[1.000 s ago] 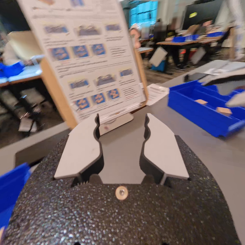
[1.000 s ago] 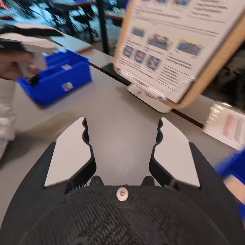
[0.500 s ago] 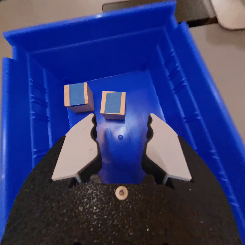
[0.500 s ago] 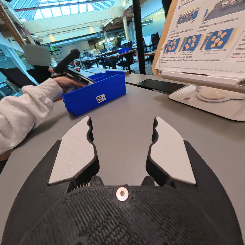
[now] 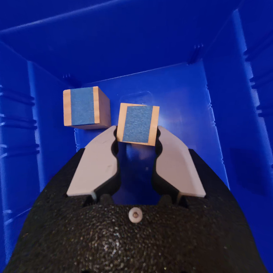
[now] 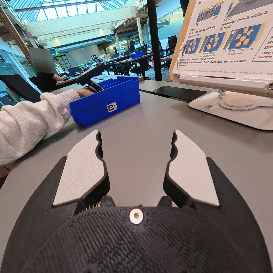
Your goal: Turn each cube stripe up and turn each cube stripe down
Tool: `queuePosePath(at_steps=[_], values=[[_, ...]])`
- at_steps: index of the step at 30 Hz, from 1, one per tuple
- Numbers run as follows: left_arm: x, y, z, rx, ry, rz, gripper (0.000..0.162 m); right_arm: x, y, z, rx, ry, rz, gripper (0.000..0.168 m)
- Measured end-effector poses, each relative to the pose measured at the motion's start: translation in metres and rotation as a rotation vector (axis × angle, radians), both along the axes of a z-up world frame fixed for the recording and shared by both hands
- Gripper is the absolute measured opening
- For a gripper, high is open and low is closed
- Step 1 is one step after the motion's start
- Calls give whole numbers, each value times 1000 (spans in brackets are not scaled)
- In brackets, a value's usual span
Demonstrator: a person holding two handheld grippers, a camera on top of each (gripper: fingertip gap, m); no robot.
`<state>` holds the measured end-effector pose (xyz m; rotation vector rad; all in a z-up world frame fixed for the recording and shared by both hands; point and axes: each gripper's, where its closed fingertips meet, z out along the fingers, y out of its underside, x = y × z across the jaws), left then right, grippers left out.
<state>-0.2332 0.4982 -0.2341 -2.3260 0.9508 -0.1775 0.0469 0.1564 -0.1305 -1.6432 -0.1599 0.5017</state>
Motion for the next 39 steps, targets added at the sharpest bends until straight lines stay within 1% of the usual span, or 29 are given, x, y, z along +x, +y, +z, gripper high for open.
queuePosePath(at_steps=[1, 3, 5, 7, 10, 11, 13, 16, 18, 20, 22, 25, 28, 29, 33, 35, 39], values=[[0, -2, 0, 1, 1, -8, 47, -1, 0, 0, 0, 1, 6, 91], [0, -5, 7, 27, -16, -28, 47, -4, 0, 0, -2, 11, 17, 91], [6, -12, 26, 86, -88, -59, 46, -6, 0, 0, -5, 31, 27, 93], [13, -20, 56, 162, -166, -92, 46, -9, 0, 2, -3, 59, 42, 97], [31, -45, 111, 271, -314, -181, 46, -14, 1, -1, -36, 73, 54, 99], [41, -57, 130, 301, -372, -223, 46, -15, 2, -1, -48, 80, 54, 106], [66, -89, 166, 340, -511, -342, 46, -23, 2, 8, -34, 143, 93, 108], [112, -152, 208, 395, -699, -558, 46, -30, 3, 33, -5, 303, 140, 102], [141, -194, 224, 434, -780, -692, 46, -33, 2, 54, 17, 404, 178, 96], [169, -232, 229, 458, -822, -799, 45, -36, -3, 72, 15, 484, 227, 93], [194, -263, 226, 469, -841, -882, 45, -36, -7, 85, 2, 521, 246, 90], [224, -302, 218, 446, -891, -987, 45, -29, -16, 101, 3, 578, 236, 89], [242, -335, 210, 459, -914, -1095, 45, -27, -31, 111, -30, 702, 314, 81], [245, -343, 207, 473, -909, -1121, 45, -26, -35, 110, -48, 727, 334, 78], [253, -368, 195, 490, -899, -1208, 45, -28, -46, 99, -135, 781, 361, 78], [255, -375, 188, 519, -854, -1240, 45, -31, -49, 93, -184, 806, 375, 77], [258, -382, 175, 597, -745, -1271, 45, -31, -46, 82, -239, 702, 296, 77]])
